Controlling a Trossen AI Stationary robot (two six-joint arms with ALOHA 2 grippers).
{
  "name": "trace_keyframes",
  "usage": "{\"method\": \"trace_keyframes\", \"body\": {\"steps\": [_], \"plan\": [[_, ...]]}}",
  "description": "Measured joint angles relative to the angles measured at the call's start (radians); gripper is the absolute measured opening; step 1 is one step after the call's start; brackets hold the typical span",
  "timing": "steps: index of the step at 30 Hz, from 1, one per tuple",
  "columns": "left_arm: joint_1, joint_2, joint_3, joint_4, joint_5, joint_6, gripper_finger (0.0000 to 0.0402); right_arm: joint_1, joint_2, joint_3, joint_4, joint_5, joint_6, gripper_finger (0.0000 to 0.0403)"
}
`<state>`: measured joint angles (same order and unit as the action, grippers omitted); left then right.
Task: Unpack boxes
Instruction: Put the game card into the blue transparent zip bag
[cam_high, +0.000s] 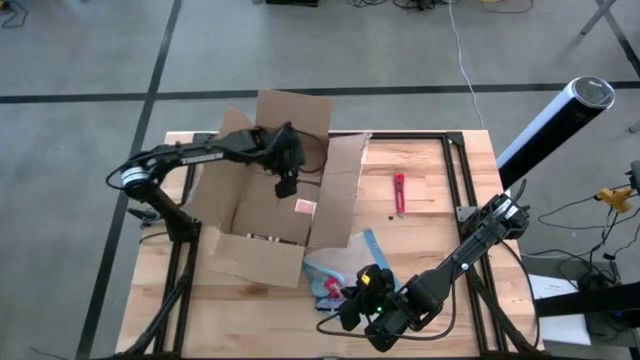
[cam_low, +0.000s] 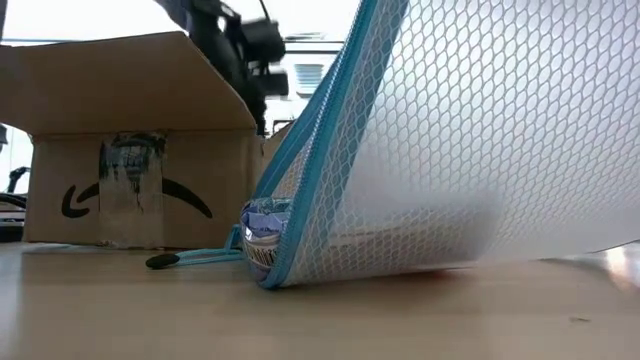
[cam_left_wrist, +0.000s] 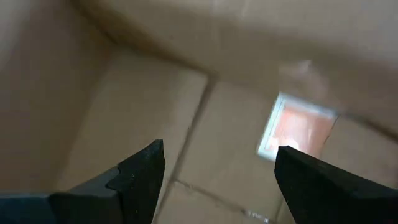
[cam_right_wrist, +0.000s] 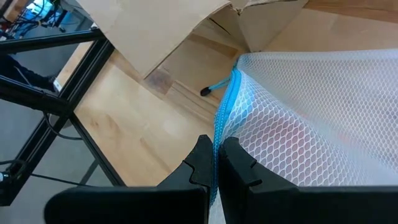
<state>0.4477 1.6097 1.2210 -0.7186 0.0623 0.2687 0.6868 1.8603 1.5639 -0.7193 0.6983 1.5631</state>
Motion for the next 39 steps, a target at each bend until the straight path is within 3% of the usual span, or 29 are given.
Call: {"method": "trace_keyframes", "body": {"steps": [17, 27, 39], "plan": [[-0.029, 0.183, -0.104, -0.009, 0.038, 0.019, 0.0274, 0.000, 0.000, 0.000, 0.000, 0.000, 0.000, 0.0000], [-0.078, 0.167, -0.104, -0.118, 0.258, 0.034, 0.0274, 0.000, 0.000, 0.000, 0.000, 0.000, 0.000, 0.0000], [-0.112, 0.122, -0.104, -0.098, 0.276, 0.038, 0.0274, 0.000, 0.000, 0.000, 0.000, 0.000, 0.000, 0.0000]]}}
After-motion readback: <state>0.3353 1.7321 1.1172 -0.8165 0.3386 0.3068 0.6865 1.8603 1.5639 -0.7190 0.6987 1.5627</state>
